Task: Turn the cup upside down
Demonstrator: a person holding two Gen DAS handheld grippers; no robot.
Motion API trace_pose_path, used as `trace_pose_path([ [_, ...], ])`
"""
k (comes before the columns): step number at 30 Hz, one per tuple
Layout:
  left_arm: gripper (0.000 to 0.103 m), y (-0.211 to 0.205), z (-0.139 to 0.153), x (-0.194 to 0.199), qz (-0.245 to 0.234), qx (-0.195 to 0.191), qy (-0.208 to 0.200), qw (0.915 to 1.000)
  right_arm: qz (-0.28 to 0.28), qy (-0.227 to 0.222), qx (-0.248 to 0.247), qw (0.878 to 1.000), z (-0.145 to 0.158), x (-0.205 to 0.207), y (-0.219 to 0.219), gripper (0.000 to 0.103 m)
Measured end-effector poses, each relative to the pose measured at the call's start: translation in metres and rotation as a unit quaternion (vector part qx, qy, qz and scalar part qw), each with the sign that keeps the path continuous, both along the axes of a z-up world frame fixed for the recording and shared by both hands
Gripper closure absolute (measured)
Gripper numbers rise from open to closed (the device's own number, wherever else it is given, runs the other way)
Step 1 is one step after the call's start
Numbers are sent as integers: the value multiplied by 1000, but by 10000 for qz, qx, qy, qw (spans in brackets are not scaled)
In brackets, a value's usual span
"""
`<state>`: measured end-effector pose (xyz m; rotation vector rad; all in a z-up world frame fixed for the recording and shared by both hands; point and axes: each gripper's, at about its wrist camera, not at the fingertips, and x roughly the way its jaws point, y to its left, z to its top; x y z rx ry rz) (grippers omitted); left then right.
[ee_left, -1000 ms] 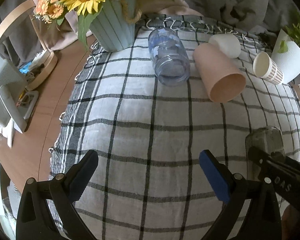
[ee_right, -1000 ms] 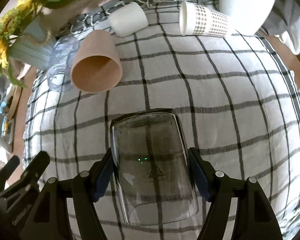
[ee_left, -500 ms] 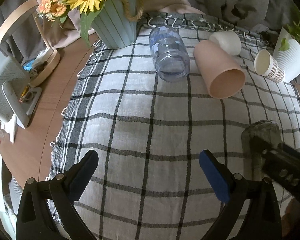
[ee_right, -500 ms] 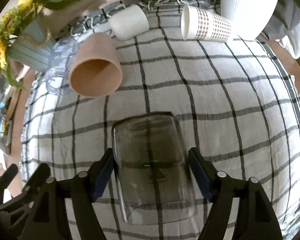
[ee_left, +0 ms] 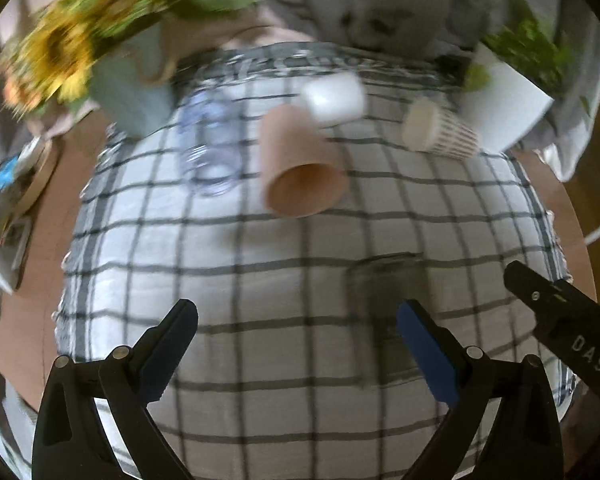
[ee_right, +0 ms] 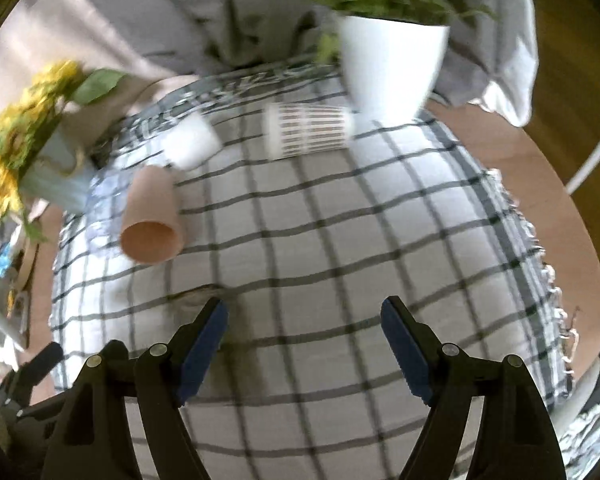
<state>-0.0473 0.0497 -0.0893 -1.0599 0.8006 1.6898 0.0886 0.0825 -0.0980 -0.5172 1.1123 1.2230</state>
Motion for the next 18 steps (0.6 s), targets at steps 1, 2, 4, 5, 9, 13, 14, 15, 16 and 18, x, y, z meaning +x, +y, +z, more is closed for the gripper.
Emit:
trace_pose_path([
  [1, 2, 5, 0, 4, -70, -24, -24, 10000, -58, 18, -25, 10000, -3, 7, -1, 24],
  [2, 2, 9, -2, 8, -120, -55, -53, 9999, -115, 55, -46, 9999, -5, 15, -3, 24],
  [4, 6, 22, -7, 16, -165, -177, -131, 9996, -233, 115, -114, 9996, -10, 30, -5, 24],
  [5, 6, 27, -10, 19, -161, -225, -172, 9995, -276, 131, -136, 9994, -12, 36, -6, 24],
  [9, 13, 42, -23, 25, -133, -431, -291, 9986, -321, 194, -179, 9991, -18, 53, -7, 24],
  [13, 21, 56, -40, 30, -155, -707, -461, 9963, -322, 249, -185, 9990, -21, 63, -7, 24],
  [14, 21, 58, -43, 30, -144, -761, -497, 9958, -317, 265, -192, 9990, -22, 65, -7, 24],
  [15, 25, 62, -49, 29, -105, -875, -559, 9945, -308, 282, -191, 9989, -23, 67, -7, 24],
  [16, 30, 64, -53, 29, -82, -934, -622, 9937, -304, 286, -193, 9989, -24, 69, -7, 24],
  [18, 34, 67, -62, 28, -50, -1068, -763, 9913, -294, 281, -195, 9990, -25, 71, -7, 24],
])
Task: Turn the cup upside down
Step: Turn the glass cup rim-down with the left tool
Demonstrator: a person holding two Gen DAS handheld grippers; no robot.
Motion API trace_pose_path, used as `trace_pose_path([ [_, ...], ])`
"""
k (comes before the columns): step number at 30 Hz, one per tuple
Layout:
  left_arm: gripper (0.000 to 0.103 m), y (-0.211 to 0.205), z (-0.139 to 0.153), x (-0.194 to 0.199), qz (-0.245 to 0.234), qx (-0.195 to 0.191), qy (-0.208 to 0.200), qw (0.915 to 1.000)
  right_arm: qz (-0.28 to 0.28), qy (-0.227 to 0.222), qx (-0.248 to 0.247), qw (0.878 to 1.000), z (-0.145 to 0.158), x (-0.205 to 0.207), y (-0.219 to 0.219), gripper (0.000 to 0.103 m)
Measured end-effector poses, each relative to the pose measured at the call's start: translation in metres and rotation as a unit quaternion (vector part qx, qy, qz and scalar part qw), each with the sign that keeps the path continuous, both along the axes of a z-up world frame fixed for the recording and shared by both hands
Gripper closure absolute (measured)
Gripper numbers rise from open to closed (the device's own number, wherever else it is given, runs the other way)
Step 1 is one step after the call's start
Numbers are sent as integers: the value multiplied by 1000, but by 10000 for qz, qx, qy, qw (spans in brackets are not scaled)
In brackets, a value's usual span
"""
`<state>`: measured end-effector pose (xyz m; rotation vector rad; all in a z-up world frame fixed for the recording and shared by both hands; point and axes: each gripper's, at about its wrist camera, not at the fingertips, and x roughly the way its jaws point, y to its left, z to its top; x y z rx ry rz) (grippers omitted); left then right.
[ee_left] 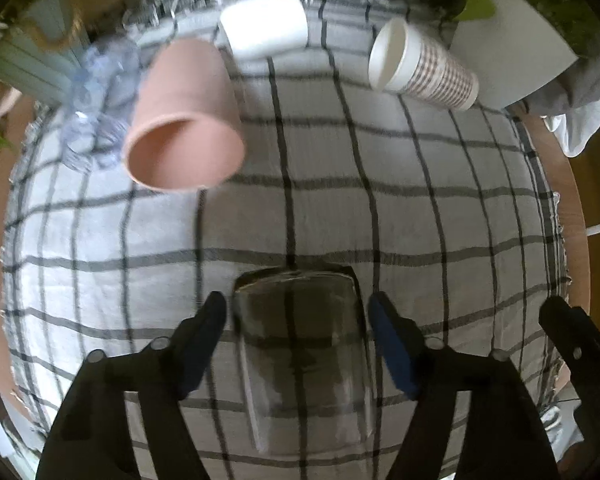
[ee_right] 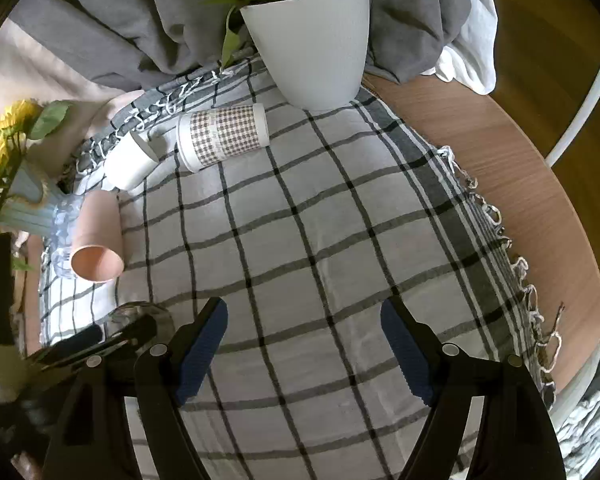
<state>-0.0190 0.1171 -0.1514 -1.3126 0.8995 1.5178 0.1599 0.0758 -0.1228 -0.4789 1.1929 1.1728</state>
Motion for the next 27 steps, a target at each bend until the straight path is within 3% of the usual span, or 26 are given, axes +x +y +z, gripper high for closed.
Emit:
trace_pose_path([
  [8, 36, 2, -1, -5, 75, -1, -63, 10000, 52, 110, -73, 9999, -7, 0, 2, 24],
  [16, 37, -11, 40, -2, -150, 928, 250, 9953, 75, 32, 101, 9999, 3, -1, 3, 24],
  [27, 37, -40, 44, 1, -347, 1488, 347, 9876, 172, -251, 133, 9994, 4, -10, 2, 24],
])
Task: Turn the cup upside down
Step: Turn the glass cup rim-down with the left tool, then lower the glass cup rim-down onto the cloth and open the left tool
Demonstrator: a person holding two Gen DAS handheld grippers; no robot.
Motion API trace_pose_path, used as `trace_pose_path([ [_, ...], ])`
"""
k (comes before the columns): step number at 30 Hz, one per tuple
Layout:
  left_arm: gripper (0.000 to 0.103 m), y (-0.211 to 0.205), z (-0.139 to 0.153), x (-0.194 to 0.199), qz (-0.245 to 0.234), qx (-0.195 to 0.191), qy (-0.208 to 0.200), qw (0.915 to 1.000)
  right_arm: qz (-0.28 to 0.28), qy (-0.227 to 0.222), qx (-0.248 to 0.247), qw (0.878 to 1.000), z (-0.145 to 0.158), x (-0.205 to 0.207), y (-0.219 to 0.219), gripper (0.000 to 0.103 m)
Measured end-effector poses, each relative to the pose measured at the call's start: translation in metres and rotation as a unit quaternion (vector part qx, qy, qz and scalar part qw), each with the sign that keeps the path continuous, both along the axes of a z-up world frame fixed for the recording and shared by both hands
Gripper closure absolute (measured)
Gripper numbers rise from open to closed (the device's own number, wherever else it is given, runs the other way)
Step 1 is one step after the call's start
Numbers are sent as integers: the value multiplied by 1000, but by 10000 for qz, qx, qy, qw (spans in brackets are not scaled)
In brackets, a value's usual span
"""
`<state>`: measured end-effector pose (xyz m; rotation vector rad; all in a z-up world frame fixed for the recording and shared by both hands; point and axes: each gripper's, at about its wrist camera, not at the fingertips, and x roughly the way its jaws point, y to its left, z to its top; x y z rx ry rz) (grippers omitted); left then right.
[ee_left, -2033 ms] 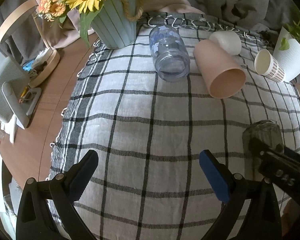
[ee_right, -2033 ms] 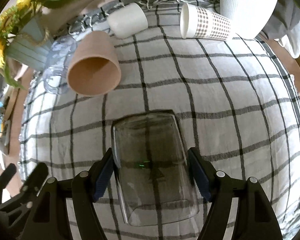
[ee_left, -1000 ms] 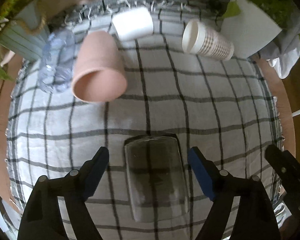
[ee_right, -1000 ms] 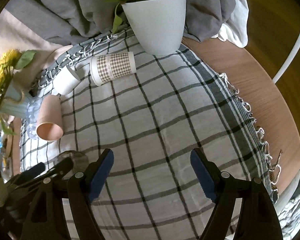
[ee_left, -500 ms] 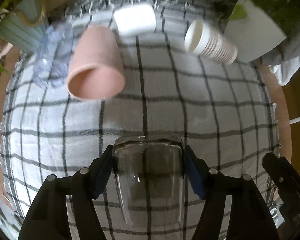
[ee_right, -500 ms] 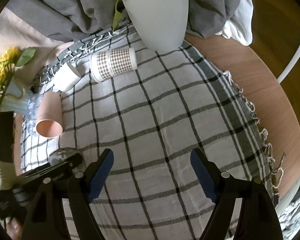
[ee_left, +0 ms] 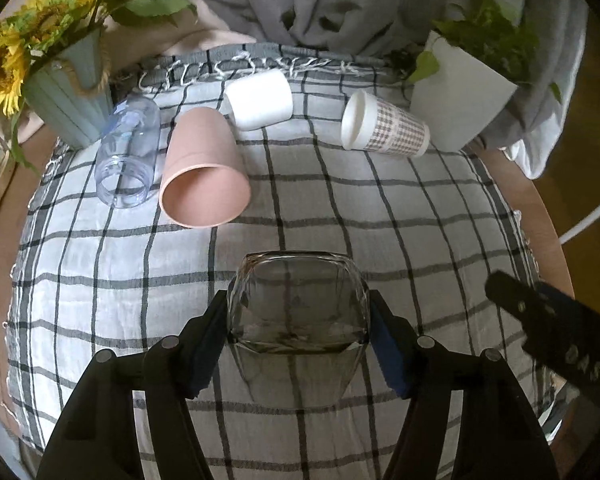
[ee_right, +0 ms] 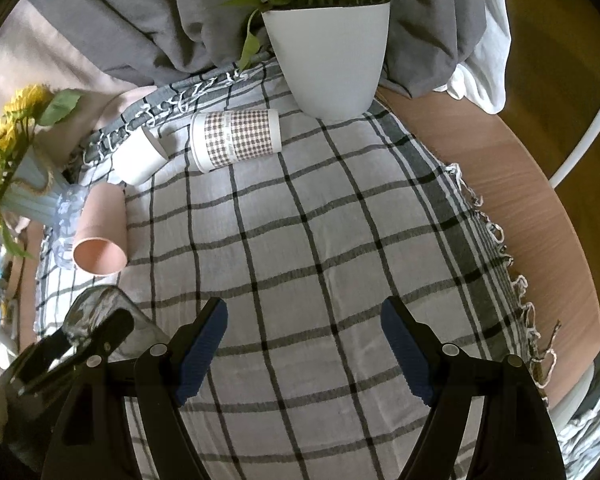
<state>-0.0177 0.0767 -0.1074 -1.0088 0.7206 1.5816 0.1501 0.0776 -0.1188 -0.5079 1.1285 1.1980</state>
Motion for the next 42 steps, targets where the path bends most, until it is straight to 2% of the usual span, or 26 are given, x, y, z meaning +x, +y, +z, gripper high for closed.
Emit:
trace_pose_path([
  [3, 37, -10, 0, 6, -106, 72, 121, 9998, 69, -77, -7, 9999, 0, -4, -2, 24],
  [16, 38, -30, -2, 11, -201, 142, 148, 9996, 135, -109, -256, 9995, -14, -13, -14, 24],
  [22, 35, -36, -3, 7, -219, 163, -175, 9995, 109, -165, -258, 9995, -11, -15, -21, 24],
  [26, 30, -39, 0, 6, -281, 266, -203, 9990, 100, -223, -179, 9995, -5, -17, -25, 24],
  [31, 18, -49, 21, 5, -218, 568, -64, 9981, -32, -301, -73, 9995, 7, -17, -33, 22],
  [34, 6, -64, 43, -2, 17, 893, 259, 9957, -127, -394, 126, 9991, 24, -17, -42, 21],
  [36, 2, -73, 57, -9, 241, 1062, 487, 9929, -110, -446, 286, 9985, 38, -20, -49, 20],
  [42, 0, -99, 86, -41, 809, 1249, 794, 9857, 77, -614, 802, 9949, 74, -38, -70, 15],
])
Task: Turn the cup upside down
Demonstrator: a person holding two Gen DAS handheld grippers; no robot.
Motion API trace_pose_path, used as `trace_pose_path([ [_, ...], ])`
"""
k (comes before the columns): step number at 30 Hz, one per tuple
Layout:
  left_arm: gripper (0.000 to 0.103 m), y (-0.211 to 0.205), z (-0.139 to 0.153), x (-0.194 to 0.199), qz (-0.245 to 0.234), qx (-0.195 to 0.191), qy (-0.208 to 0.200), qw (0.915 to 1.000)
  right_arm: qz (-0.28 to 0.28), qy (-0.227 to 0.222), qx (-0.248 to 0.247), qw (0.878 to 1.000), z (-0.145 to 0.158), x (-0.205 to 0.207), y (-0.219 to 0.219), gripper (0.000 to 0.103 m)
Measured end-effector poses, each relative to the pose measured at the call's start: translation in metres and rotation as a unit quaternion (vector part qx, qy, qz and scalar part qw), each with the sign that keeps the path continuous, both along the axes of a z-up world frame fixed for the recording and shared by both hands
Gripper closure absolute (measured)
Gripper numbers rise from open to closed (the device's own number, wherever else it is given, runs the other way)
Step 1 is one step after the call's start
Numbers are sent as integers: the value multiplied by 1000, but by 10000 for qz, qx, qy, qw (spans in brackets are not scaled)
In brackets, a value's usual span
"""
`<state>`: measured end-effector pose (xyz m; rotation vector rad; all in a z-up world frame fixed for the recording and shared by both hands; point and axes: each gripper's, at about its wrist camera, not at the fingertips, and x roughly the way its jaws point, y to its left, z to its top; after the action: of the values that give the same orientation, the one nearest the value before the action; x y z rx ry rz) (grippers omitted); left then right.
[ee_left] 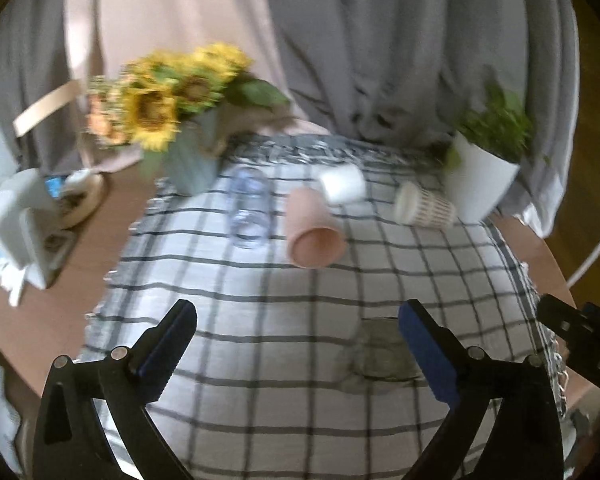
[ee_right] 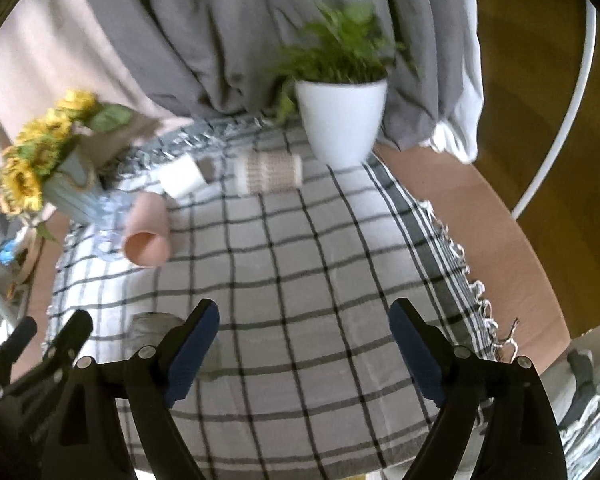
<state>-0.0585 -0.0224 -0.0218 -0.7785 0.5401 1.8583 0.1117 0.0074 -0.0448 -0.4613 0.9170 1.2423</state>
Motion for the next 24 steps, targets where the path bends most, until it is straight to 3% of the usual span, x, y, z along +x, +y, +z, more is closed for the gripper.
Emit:
trace_pose_path([
  [9, 0, -43, 25, -14, 149, 256, 549, 9981, 430, -127, 480, 9978, 27, -38, -27, 13],
  [24, 0, -59, 35, -30, -1, 377, 334, 9987, 742, -290, 864, 9931, 41, -82, -48, 12],
])
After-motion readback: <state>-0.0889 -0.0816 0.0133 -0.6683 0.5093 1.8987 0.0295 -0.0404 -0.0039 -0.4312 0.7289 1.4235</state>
